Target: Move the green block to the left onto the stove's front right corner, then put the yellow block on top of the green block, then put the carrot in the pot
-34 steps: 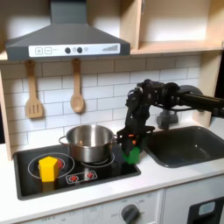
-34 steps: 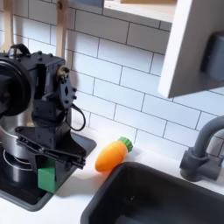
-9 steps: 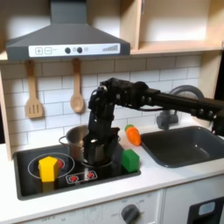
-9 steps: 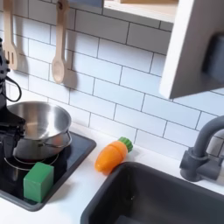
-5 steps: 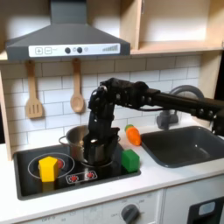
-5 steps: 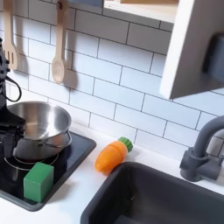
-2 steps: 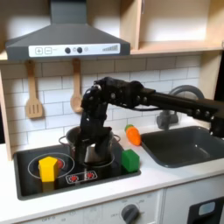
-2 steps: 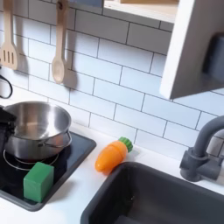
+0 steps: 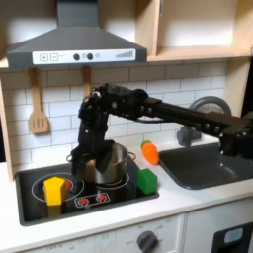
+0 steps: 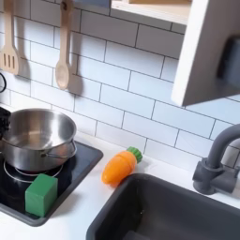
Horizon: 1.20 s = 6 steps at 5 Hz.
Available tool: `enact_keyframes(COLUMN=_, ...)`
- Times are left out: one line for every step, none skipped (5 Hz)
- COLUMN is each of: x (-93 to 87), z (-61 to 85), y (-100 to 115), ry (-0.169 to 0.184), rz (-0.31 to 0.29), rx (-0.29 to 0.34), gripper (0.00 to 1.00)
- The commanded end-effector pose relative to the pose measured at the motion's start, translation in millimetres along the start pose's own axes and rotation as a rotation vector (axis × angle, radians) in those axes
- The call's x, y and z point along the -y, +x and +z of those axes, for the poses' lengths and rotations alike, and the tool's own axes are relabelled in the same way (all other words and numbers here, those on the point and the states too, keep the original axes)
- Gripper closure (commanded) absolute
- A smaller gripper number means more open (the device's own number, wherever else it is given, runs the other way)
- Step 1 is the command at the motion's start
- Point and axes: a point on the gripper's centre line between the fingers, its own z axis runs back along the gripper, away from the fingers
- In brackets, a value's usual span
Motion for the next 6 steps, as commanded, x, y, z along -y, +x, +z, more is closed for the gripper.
enact_keyframes(x=-22.9, z=-5.7, y=17, ry=0.018, rz=0.034, rx=-0.026, gripper=0.0)
enact_keyframes(x=-27.5, z=-8.0, y=24, ry=0.016, rz=0.049, rx=-0.03, gripper=0.0)
enact_keyframes(x=-30.8, z=-9.5, y=30, ry=0.019, rz=0.062, rx=-0.037, gripper=0.0)
enact_keyframes(x=-33.6, z=-14.5, y=35, ry=0.027, rz=0.08, rx=-0.063, gripper=0.0)
enact_keyframes(x=-35.8, z=-13.9, y=38, ry=0.023, rz=0.102, rx=-0.084, gripper=0.0)
enact_keyframes(x=-42.7, z=-16.6, y=38, ry=0.034, rz=0.094, rx=-0.105, gripper=0.0)
